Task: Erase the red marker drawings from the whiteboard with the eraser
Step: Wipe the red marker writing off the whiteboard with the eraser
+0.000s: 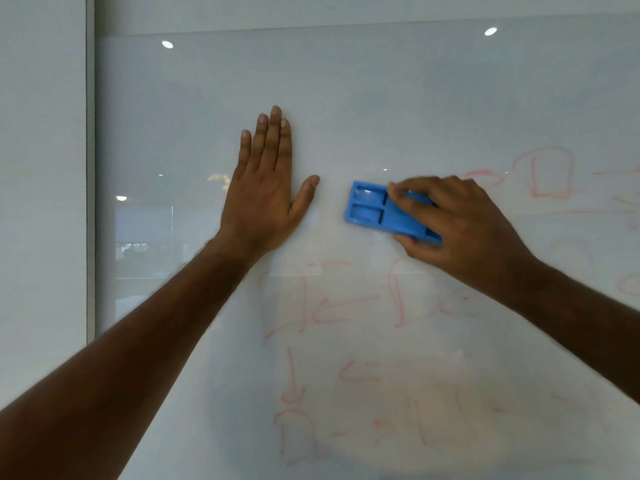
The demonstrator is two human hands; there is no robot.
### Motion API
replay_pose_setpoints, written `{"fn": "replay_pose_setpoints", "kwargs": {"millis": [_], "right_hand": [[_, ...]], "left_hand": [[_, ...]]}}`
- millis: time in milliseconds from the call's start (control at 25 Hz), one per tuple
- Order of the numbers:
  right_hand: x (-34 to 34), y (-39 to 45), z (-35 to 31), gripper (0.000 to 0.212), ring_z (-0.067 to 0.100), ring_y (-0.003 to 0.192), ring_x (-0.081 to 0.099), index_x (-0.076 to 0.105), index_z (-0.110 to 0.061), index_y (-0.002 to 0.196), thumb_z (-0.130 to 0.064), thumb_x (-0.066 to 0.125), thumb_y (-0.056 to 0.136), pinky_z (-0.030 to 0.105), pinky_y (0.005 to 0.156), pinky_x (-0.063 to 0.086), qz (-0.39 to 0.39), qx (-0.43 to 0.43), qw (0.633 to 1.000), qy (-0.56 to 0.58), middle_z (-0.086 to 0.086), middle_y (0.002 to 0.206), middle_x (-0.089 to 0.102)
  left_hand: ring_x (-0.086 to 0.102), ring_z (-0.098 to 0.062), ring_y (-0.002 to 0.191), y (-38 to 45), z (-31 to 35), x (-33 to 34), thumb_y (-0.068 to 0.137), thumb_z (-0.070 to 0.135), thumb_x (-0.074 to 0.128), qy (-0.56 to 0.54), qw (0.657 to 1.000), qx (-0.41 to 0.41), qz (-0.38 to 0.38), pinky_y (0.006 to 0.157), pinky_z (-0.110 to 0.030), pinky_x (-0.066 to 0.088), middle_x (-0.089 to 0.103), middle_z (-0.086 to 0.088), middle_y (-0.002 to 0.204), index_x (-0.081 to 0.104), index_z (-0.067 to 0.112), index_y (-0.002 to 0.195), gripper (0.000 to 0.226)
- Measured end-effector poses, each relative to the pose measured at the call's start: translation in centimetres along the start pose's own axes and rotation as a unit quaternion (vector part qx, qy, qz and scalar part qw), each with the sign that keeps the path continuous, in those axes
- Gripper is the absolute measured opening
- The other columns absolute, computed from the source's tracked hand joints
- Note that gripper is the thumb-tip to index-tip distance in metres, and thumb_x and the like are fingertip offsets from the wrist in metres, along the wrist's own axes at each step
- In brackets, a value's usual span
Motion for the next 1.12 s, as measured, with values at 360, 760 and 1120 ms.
{"fn": "replay_pose_setpoints", "kwargs": {"millis": [360, 760, 1120], "right_hand": [[-2.7, 0.8, 7.9, 0.061, 0.039, 0.103, 0.057, 0.056, -0.012, 0.146, -0.043, 0.06, 0.093, 0.053, 0.087, 0.045, 0.041, 0.091, 0.994, -0.037, 0.012, 0.131, 0.06], [0.6, -1.0, -0.3, 0.054, 0.028, 0.103, 0.057, 0.059, -0.011, 0.144, -0.034, 0.064, 0.095, 0.046, 0.084, 0.045, 0.037, -0.028, 0.999, 0.007, 0.006, 0.134, 0.064], [-2.8, -2.9, 7.2, 0.061, 0.032, 0.109, 0.055, 0.053, -0.014, 0.148, -0.042, 0.059, 0.095, 0.049, 0.091, 0.041, -0.001, 0.067, 0.998, 0.0, 0.007, 0.136, 0.059]], "left_hand": [[0.006, -0.034, 0.169, -0.2, 0.0, -0.2, 0.114, 0.049, 0.034, 0.011, 1.0, 0.0, 0.013, 0.138, -0.048, 0.007, 0.008, -0.021, 0.181, 0.012, -0.004, 0.171, 0.081], [0.008, -0.034, 0.169, -0.2, 0.0, -0.3, 0.113, 0.05, 0.032, 0.008, 1.0, -0.002, 0.011, 0.138, -0.046, 0.007, 0.009, -0.021, 0.181, 0.013, -0.003, 0.171, 0.081], [0.001, -0.035, 0.169, -0.7, 0.7, -0.1, 0.114, 0.051, 0.027, 0.011, 1.0, -0.027, -0.007, 0.137, -0.046, -0.004, 0.003, -0.022, 0.181, 0.008, -0.004, 0.171, 0.081]]}}
Point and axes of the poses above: each hand's wrist, its own y-axis towards the middle knuckle, its own x-axis out of the palm, z = x × y, the point moved 6 cm from there along y, towards the middle knuckle
